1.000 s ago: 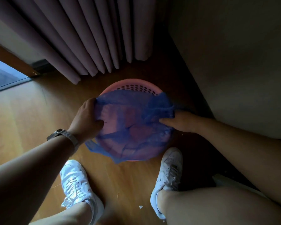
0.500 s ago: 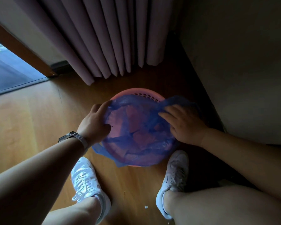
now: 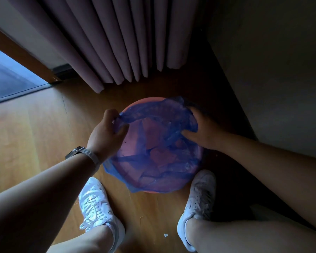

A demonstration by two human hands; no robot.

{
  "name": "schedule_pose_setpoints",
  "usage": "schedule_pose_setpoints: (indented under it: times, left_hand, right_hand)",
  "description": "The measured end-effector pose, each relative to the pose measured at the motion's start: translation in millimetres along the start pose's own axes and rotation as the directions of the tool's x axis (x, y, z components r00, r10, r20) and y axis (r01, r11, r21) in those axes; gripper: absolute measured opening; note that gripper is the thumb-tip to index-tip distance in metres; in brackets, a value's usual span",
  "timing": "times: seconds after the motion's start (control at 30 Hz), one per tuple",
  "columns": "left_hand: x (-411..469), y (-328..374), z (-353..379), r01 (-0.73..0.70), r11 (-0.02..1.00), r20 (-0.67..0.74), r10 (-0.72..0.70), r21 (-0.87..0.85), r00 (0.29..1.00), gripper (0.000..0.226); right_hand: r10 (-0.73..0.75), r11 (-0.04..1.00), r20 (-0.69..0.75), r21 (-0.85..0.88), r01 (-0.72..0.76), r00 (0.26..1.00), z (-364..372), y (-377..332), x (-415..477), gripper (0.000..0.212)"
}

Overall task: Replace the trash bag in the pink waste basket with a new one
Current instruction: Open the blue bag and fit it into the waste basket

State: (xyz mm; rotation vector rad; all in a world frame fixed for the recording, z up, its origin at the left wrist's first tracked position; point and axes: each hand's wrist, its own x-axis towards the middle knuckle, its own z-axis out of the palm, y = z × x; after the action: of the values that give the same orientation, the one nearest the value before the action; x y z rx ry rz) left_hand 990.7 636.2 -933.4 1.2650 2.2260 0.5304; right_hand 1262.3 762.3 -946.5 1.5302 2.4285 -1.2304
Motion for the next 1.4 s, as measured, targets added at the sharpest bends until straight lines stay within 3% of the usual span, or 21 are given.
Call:
schedule_pose_setpoints:
  times: [0.07,0.2,0.33,0.43,0.63,0.83,0.87,0.93,1.03,1.1,1.13,1.2,1.4]
  left_hand:
    - [5.0,3.3,0.7,-0.027,0.999,-0.07,0.025,-0.022,0.997,0.028]
    - [18.5,17.1,5.9,-0.117,0.993,-0.167,0.119,0.025,0.979,0.029]
    - [27.0,22.4,10.5,-0.113,0.993,-0.185,0.119,0.044,0.975,0.016]
    - [31.5,19.8,9.2,-0.125,0.992,-0.192,0.13,0.034,0.973,0.012]
    - [42.6,2.9,7.5,-0.013,1.0,-0.167,0.012,-0.008,0.986,0.012]
    - [45.0,1.6,8.9,0.096,0.992,-0.13,-0.106,-0.078,0.986,0.012]
    - [42.9,1.1,7.9,0.049,0.998,-0.168,-0.057,-0.05,0.984,0.013]
    - [37.2,1.5,4.7,-0.178,0.98,-0.237,0.195,0.091,0.952,0.017]
    - [31.4,9.7,4.8,-0.527,0.774,-0.145,0.601,0.351,0.786,0.02]
    - [28.5,17.4,10.1,-0.659,0.629,-0.037,0.735,0.412,0.678,0.02]
    - [26.6,19.6,14.6,-0.695,0.584,0.025,0.758,0.42,0.652,0.024]
    - [23.8,20.3,24.0,-0.702,0.569,0.118,0.735,0.428,0.667,0.034]
    - [26.2,17.8,26.9,-0.559,0.697,0.072,0.596,0.448,0.8,0.049]
  right_hand:
    - [-0.033,0.996,-0.06,-0.086,0.028,0.998,-1.8,-3.9,-2.2,0.078]
    - [-0.272,0.928,-0.142,-0.301,0.22,0.952,-4.6,-10.1,-6.8,0.067]
    - [-0.418,0.799,-0.009,-0.478,0.364,0.908,-4.2,-15.1,2.8,0.06]
    - [-0.405,0.773,0.072,-0.505,0.383,0.911,-2.4,-21.7,15.1,0.062]
    - [-0.274,0.844,0.036,-0.469,0.258,0.961,-1.4,-30.2,35.6,0.077]
    - [-0.101,0.981,0.009,-0.164,0.101,0.995,-4.9,-31.2,38.2,0.068]
    - [-0.07,0.989,0.009,-0.128,0.07,0.998,-5.4,-32.2,37.6,0.064]
    - [-0.042,0.996,0.004,-0.082,0.042,0.999,-5.4,-32.9,36.0,0.058]
    - [-0.069,0.994,-0.03,-0.09,0.066,0.997,-4.2,-29.7,32.0,0.065]
    - [-0.124,0.986,-0.076,-0.118,0.115,0.989,-3.5,-27.7,28.9,0.065]
    - [-0.15,0.983,-0.094,-0.119,0.139,0.984,-3.6,-27.8,27.7,0.064]
    - [-0.179,0.98,-0.117,-0.104,0.168,0.977,-3.5,-30.3,26.5,0.059]
    - [-0.176,0.971,-0.151,-0.188,0.146,0.973,2.5,-33.2,27.6,0.047]
